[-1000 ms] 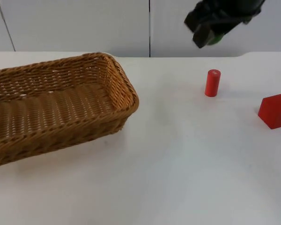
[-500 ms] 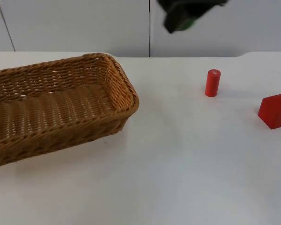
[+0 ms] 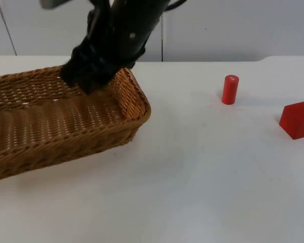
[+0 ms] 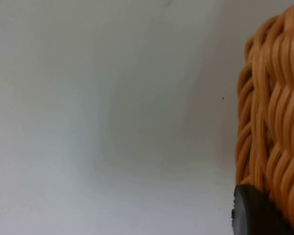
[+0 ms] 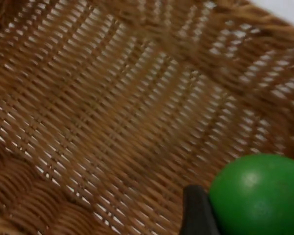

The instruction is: Pick up the basket with the left hand and place the object to the left of the red cylinder into the basket with the right hand.

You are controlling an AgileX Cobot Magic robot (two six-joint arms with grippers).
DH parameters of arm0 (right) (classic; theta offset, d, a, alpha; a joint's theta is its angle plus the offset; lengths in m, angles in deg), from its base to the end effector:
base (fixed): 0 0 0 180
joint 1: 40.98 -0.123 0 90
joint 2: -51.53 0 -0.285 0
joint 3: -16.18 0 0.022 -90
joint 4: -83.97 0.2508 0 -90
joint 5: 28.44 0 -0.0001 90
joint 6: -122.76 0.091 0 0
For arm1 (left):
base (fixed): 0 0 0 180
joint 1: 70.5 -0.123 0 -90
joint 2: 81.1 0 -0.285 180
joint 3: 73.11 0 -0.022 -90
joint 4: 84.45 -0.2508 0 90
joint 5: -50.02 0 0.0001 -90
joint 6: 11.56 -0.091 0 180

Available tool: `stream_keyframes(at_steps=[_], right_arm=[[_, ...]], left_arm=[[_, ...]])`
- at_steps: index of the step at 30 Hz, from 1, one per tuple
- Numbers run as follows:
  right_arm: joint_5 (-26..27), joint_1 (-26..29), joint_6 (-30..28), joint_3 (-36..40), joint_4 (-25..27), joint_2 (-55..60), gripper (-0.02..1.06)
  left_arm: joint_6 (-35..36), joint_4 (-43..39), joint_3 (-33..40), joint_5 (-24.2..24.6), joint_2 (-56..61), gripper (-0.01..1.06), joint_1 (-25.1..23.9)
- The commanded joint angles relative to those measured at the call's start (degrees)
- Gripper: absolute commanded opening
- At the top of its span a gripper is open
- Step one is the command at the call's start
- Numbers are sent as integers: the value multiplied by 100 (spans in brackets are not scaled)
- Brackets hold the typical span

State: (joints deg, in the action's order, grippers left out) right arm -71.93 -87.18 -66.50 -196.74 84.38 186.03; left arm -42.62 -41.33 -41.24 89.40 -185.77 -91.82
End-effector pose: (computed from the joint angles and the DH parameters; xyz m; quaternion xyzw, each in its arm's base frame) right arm 0.3471 0.3626 0.2228 -0.4423 0.8451 0.0980 0.2837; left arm 0.2737 0.0644 0.1518 -0.1957 0.9495 -0.2035 0.1370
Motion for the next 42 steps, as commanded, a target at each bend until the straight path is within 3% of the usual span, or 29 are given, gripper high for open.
stream_keyframes(at_steps=[1, 2, 6, 10, 19, 24, 28, 33, 42], right_arm=[[115, -36, -58, -62, -6, 94, 29], [115, -36, -58, -62, -6, 94, 29], [170, -36, -58, -74, -41, 24, 65], [77, -36, -58, -84, -41, -187, 75], [-412, -25, -67, -64, -73, -1400, 75], [-385, -25, -67, 465, -73, -2499, 75], [-320, -25, -3, 1202, -41, -3304, 75], [-309, -25, 290, 2730, -148, -4662, 75], [-281, -25, 497, 4136, -175, -5914, 75]], left_arm=[[3, 113, 1, 77, 24, 0, -6], [3, 113, 1, 77, 24, 0, -6], [3, 113, 1, 77, 24, 0, -6], [3, 113, 1, 87, 24, 0, -6], [-10, 113, 1, 125, 24, 0, -6], [-21, 113, 1, 186, 24, 0, -6], [-21, 113, 1, 210, 24, 0, -6], [-21, 113, 1, 210, 24, 0, -6], [-21, 113, 1, 222, 24, 0, -6]])
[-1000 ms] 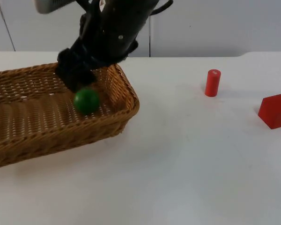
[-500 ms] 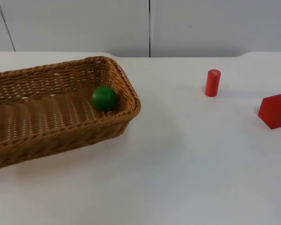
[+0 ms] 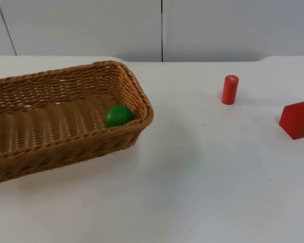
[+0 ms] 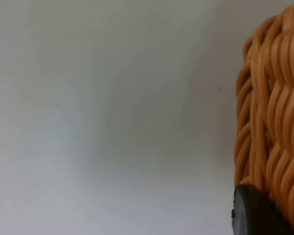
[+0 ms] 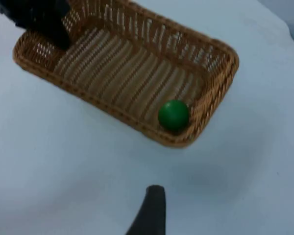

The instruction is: Pick up the basket with the left hand and place the object to the left of the red cylinder into the basket with the right hand.

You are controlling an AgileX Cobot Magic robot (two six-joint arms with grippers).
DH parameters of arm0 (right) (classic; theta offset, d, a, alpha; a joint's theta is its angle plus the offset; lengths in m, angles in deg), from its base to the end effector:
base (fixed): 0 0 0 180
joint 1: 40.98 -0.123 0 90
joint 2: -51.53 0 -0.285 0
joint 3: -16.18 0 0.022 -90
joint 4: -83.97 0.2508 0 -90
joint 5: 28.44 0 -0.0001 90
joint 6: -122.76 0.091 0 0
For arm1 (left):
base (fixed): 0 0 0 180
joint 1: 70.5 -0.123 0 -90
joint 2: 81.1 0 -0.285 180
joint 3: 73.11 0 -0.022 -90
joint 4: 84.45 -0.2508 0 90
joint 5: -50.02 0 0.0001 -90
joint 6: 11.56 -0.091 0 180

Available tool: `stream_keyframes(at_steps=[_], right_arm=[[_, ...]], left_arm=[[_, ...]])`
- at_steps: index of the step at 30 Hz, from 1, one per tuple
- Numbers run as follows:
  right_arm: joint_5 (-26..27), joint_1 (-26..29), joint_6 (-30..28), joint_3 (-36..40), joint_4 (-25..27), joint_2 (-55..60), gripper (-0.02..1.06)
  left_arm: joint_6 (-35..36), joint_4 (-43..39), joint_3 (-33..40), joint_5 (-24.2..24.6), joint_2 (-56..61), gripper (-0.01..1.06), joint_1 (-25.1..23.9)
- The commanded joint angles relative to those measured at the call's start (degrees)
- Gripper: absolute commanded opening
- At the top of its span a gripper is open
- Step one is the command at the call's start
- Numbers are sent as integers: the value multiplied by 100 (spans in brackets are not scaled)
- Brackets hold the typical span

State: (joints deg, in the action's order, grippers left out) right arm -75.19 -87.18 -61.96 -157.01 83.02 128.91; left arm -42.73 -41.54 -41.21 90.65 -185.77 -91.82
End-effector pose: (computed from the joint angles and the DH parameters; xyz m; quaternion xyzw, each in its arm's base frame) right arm 0.1764 0.1823 0.3887 -0.3935 0.8202 0.1397 0.3910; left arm 0.2722 0.0629 0.1517 -0.1908 0.9503 -0.2096 0.1287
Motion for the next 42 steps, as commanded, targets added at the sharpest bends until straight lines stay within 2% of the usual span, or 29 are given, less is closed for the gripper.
stream_keyframes(at_steps=[1, 8, 12, 14, 17, 19, 22, 29, 32, 35, 36, 37, 39, 40, 41, 42], right_arm=[[103, -25, 42, 318, -38, -333, 75], [372, -25, 42, 818, -46, -931, 75], [322, -25, 42, 834, -46, -991, 75], [294, -25, 42, 834, -46, -991, 75], [282, -25, 42, 834, -46, -991, 75], [282, -25, 31, 834, -46, -991, 75], [282, -25, 19, 834, -46, -991, 75], [282, -25, 19, 834, -46, -991, 75], [282, -25, 19, 834, -46, -991, 75], [282, -25, 19, 834, -46, -991, 75], [282, -25, 19, 834, -46, -991, 75], [282, -25, 19, 834, -46, -991, 75], [282, -25, 19, 834, -46, -991, 75], [282, -25, 19, 834, -46, -991, 75], [282, -25, 19, 834, -46, -991, 75], [282, -25, 19, 834, -46, -991, 75]], left_arm=[[-9, 134, -2, 97, 24, 0, -6], [12, 176, -2, 144, 24, 0, 61], [110, 200, -2, -80, 11, 0, 418], [243, 288, -2, -487, -45, 0, 908], [258, 389, -12, -698, -140, 0, 1183], [258, 567, -12, -1105, -392, 0, 1649], [188, 683, -82, -1420, -810, 0, 2115], [97, 701, -416, -1460, -1366, 0, 2494], [97, 748, -469, -1472, -1484, 5, 2536], [97, 706, -469, -1554, -1504, 31, 2522], [97, 706, -469, -1554, -1504, 43, 2522], [97, 706, -469, -1554, -1504, 43, 2522], [97, 632, -469, -1554, -1504, 70, 2522], [97, 553, -469, -1579, -1493, 87, 2522], [97, 522, -469, -1612, -1476, 94, 2522], [97, 522, -469, -1612, -1476, 94, 2522]])
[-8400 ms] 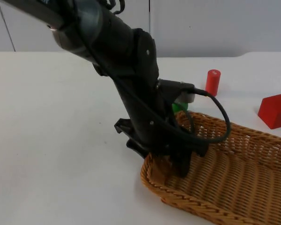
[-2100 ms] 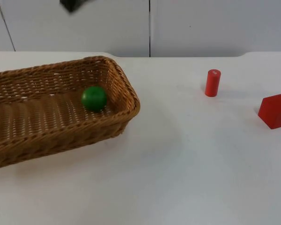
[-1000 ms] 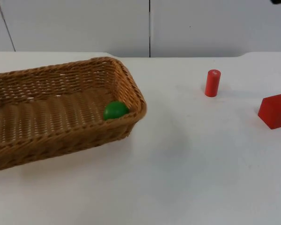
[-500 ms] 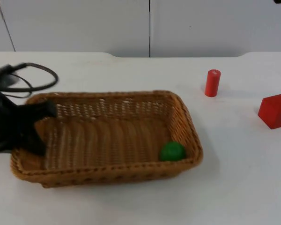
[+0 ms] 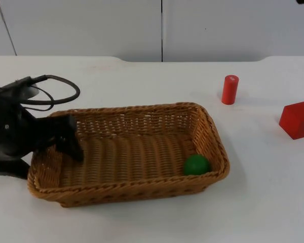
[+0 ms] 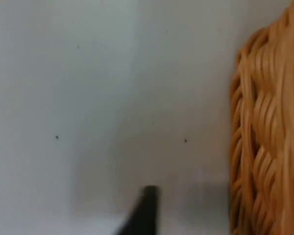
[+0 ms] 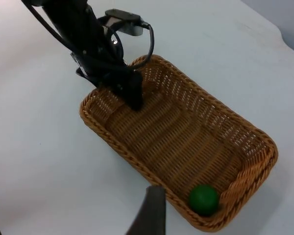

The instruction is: Pick up the basket with the left hand and place the object to the left of the red cylinder into the basket with the right hand.

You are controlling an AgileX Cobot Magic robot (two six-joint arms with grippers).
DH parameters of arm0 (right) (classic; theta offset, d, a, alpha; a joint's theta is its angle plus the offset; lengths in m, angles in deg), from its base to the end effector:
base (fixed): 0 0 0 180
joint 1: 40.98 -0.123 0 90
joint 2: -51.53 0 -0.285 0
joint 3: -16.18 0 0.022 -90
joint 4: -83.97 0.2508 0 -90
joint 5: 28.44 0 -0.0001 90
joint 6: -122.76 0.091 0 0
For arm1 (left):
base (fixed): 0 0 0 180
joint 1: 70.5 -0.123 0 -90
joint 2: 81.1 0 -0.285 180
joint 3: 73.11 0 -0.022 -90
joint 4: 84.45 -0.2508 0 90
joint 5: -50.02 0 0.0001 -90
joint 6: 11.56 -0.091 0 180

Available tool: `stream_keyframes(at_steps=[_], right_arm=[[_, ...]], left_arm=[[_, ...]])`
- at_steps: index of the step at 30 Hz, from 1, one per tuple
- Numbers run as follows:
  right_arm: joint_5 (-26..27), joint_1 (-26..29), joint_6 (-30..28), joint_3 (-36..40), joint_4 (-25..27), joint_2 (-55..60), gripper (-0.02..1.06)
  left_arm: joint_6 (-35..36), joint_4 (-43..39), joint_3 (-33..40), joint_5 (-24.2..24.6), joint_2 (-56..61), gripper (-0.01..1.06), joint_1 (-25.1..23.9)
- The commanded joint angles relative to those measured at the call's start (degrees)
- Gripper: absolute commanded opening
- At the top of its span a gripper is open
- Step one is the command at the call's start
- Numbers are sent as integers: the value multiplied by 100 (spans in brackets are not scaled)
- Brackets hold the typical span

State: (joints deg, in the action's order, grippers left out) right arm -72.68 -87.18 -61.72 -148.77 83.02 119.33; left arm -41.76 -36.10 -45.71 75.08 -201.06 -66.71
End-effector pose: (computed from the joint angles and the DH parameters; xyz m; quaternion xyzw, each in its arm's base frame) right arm 0.1468 0.1515 0.3850 -0.3856 0.8079 0.1513 0.4191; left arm 0.3163 -0.0499 0.0874 -0.0770 0.9754 -0.1786 0.1038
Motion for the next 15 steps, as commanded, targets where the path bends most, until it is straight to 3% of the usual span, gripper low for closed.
stream_keyframes(at_steps=[1, 6, 12, 15], right_arm=[[31, -25, -5, 10, -46, -33, 75], [68, -25, -5, 10, -46, -33, 75], [79, -25, -5, 10, -46, -33, 75], [118, -25, -5, 10, -46, -33, 75]], left_arm=[[11, -304, -20, -149, 165, 105, 0], [54, -739, -20, -161, 705, 105, -126], [43, -801, -20, 11, 2195, 105, -460], [43, -1273, -20, 61, 3191, 105, -458]])
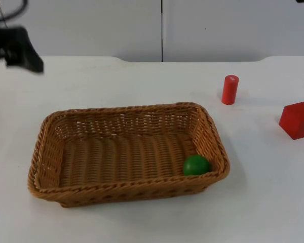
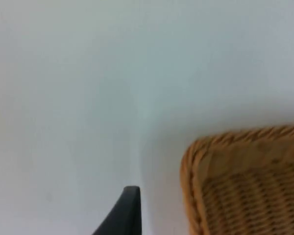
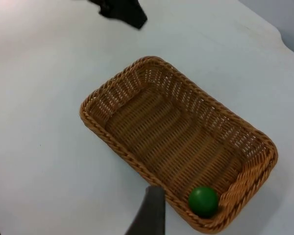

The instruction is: Pick up the basket with the left hand and place the object to the left of the red cylinder into the basket with the right hand.

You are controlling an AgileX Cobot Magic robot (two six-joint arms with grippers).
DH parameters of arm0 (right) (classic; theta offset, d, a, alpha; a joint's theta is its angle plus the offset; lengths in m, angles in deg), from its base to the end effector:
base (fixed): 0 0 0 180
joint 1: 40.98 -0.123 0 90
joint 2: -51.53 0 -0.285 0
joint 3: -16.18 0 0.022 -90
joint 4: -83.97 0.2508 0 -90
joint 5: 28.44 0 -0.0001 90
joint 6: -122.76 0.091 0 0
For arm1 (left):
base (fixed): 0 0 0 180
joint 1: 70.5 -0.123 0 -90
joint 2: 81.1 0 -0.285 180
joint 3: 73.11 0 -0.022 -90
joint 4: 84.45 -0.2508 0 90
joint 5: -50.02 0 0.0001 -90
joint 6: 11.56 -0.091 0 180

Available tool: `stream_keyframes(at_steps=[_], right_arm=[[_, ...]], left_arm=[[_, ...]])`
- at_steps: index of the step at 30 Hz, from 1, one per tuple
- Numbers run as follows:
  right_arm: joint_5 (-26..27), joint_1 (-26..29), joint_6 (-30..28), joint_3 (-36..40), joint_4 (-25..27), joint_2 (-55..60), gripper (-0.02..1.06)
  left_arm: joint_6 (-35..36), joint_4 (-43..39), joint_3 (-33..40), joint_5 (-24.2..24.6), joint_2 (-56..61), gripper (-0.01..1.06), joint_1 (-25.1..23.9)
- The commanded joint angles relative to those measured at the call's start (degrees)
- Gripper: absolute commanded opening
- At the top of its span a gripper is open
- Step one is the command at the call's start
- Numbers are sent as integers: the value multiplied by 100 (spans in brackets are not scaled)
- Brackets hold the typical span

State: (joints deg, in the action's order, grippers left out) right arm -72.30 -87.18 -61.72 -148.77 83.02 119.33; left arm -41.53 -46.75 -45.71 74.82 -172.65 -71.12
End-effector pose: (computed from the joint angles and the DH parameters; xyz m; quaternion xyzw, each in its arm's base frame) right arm 0.1470 0.1518 0.3855 -0.3850 0.8066 0.1524 0.4218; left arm 0.2956 -0.0202 0.2393 -0.0010 0.9300 -0.1346 0.3420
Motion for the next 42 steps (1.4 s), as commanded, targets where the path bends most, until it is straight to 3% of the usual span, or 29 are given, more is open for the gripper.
stream_keyframes(at_steps=[1, 8, 12, 19, 23, 34, 38, 42], right_arm=[[122, -25, 5, 10, -46, -33, 75], [308, -25, 109, 10, -35, -33, 75], [373, -25, 123, 10, -35, -33, 75], [453, -25, 123, 100, -35, -437, 75], [622, -25, 147, 664, -22, -1377, 75], [546, -25, 147, 1850, -22, -3354, 75], [322, -25, 147, 2082, -22, -3975, 75], [-559, -25, 147, 2153, -36, -4575, 75]], left_arm=[[20, -242, -20, 87, 452, 105, -16], [65, -214, -20, 349, 1668, 105, -16], [151, -201, -20, 853, 2234, 105, -16], [151, -226, -20, 1253, 3074, 105, -16], [151, -286, 61, 1757, 3870, 105, -16], [982, -751, 1069, 1876, 5485, 105, -16], [1492, -1466, 1085, 2271, 6073, 105, -16], [2399, -2615, 1095, 2723, 6922, 105, -16]])
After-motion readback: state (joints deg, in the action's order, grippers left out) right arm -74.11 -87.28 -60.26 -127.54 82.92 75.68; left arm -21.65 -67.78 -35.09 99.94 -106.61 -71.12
